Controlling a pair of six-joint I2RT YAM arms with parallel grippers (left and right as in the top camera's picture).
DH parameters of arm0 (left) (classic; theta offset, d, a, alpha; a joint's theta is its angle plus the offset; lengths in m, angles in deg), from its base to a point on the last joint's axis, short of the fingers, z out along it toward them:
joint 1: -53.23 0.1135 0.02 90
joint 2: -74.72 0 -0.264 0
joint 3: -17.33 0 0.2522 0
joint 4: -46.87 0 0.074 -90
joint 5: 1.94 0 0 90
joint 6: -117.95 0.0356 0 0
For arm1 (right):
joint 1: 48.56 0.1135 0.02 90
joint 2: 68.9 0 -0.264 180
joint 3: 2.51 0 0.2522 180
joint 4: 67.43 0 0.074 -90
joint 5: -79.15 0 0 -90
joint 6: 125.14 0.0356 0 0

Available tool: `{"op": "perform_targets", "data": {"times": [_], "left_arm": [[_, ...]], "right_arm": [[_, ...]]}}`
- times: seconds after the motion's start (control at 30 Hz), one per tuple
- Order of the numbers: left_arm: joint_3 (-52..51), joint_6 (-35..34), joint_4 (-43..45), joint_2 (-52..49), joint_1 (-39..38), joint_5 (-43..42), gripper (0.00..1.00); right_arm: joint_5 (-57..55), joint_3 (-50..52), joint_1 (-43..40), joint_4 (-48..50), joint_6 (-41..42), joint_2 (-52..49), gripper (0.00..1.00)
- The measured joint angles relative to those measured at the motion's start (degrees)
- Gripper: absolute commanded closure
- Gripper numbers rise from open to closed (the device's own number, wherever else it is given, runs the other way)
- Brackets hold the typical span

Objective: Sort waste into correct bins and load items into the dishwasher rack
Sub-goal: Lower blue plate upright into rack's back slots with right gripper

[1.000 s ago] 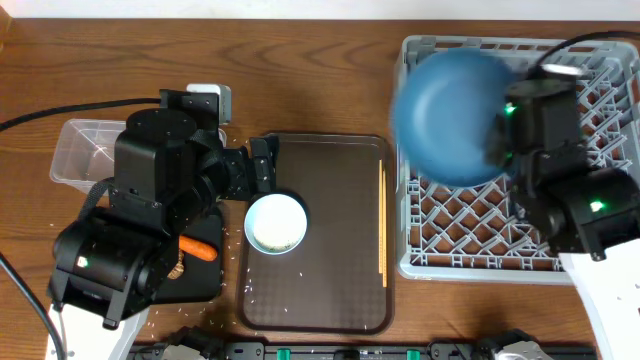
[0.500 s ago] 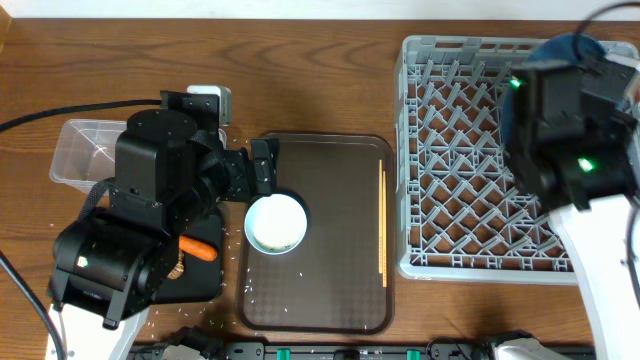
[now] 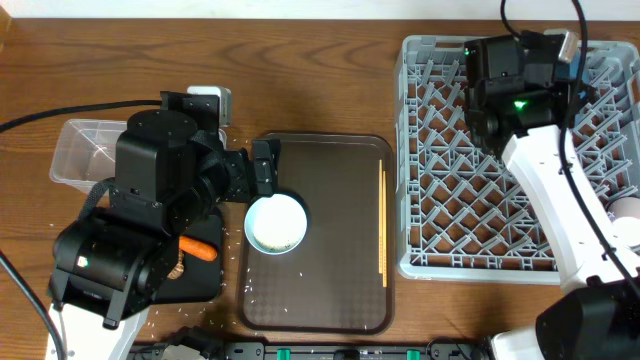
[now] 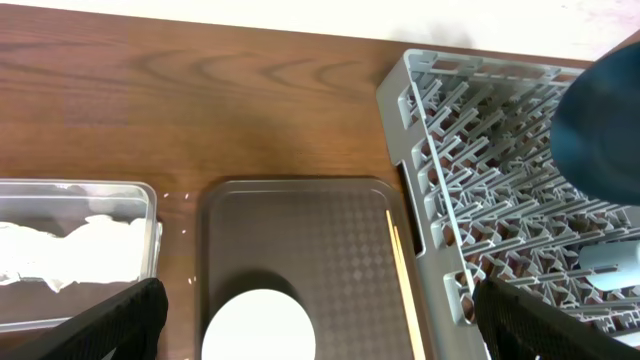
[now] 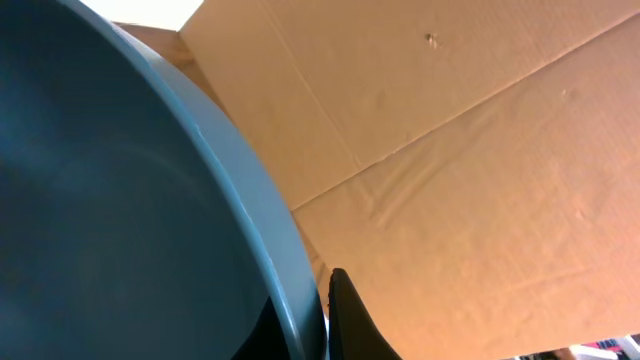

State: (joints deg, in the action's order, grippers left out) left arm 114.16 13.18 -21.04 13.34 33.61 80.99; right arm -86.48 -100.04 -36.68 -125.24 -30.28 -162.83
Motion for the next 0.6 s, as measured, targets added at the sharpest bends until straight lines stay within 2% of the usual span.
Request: {"op": "perform_targets", "data": {"times": [0.27,0.6], "left_arm": [[0.0,0.0,-1.38,-0.02,0.0,0.0,0.01],[0.0,0.0,-2.05,-0.02,0.0,0.0,0.01]], "right_arm": [[1.03,0.0,0.0,6.23,-8.22,-2.54,0.99],[3.91,0.0,0.15,6.49,-13.97,-5.07,0.99]]}}
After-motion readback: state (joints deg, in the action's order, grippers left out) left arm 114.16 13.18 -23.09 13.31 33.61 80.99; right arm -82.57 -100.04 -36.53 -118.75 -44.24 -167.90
